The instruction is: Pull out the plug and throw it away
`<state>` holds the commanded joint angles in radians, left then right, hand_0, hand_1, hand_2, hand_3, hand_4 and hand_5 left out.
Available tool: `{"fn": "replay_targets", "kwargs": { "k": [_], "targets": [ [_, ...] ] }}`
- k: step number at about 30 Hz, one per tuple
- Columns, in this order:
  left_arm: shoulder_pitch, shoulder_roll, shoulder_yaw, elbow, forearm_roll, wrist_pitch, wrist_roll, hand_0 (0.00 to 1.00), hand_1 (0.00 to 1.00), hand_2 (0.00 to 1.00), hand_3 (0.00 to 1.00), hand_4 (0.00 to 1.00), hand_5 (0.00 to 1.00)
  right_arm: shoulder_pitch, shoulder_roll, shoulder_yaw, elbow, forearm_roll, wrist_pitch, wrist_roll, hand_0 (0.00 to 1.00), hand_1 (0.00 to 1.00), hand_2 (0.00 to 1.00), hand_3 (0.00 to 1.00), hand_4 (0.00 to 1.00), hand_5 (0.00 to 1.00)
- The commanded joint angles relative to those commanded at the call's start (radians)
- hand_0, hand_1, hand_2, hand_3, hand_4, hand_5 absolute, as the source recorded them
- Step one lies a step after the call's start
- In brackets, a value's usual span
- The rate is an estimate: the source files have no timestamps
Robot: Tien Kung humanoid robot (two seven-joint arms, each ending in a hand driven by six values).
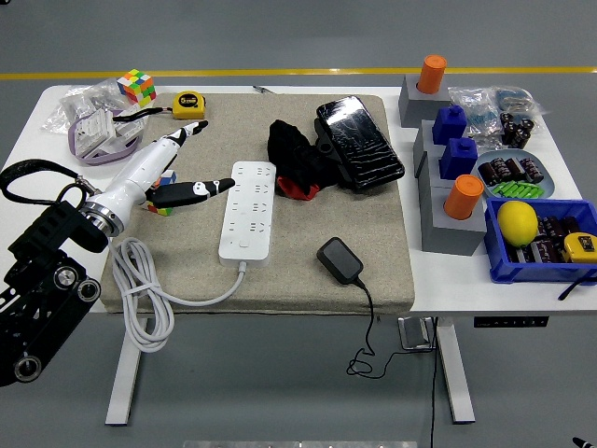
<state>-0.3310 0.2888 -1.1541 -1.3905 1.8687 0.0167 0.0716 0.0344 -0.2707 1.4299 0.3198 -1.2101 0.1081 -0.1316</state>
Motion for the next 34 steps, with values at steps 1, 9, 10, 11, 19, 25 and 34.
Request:
{"fn": "replay_targets", "kwargs": {
  "k": [1,9,10,11,19,25,34],
  "targets": [
    [0.002,-0.001,-0.001,0.000,0.000,0.000,0.000,0.998,0.990,0.998,0.998,0.998,0.715,0.000,0.000,0.000,0.000,0.000,0.000,0.000,0.618,0.662,0.684,0.637,0.988,0.529],
    [0.003,-0.003,0.003,0.001,-0.002,-0.004,0.003,0.998,0.988,0.998,0.998,0.998,0.703,-0.002,0.000,-0.003,0.001,0.001,0.000,0.000,0.619,0.662,0.684,0.637,0.989,0.529],
    [0.003,-0.003,0.003,0.000,-0.002,-0.004,0.003,0.998,0.988,0.998,0.998,0.998,0.703,-0.002,0.000,-0.003,0.001,0.001,-0.001,0.000,0.619,0.662,0.684,0.637,0.989,0.529],
    [0.003,-0.003,0.002,0.000,-0.002,-0.004,0.003,0.998,0.988,0.998,0.998,0.998,0.703,-0.002,0.000,-0.003,0.000,0.000,0.000,0.000,0.619,0.662,0.684,0.637,0.989,0.529],
    [0.004,-0.002,0.003,0.000,-0.002,-0.007,0.005,0.998,0.983,0.998,0.998,0.998,0.686,-0.005,0.003,-0.002,-0.001,0.000,0.001,0.001,0.619,0.662,0.684,0.637,0.988,0.528],
    [0.002,-0.002,0.007,0.000,-0.003,-0.007,0.005,0.998,0.981,0.998,0.998,0.998,0.684,-0.003,0.001,-0.004,0.000,0.002,0.000,0.001,0.619,0.663,0.684,0.636,0.988,0.528],
    [0.004,-0.002,0.015,0.000,-0.005,-0.008,0.005,0.998,0.980,0.998,0.998,0.998,0.682,-0.007,-0.002,-0.012,0.000,0.005,-0.001,0.000,0.619,0.663,0.684,0.636,0.988,0.527]
  ]
}}
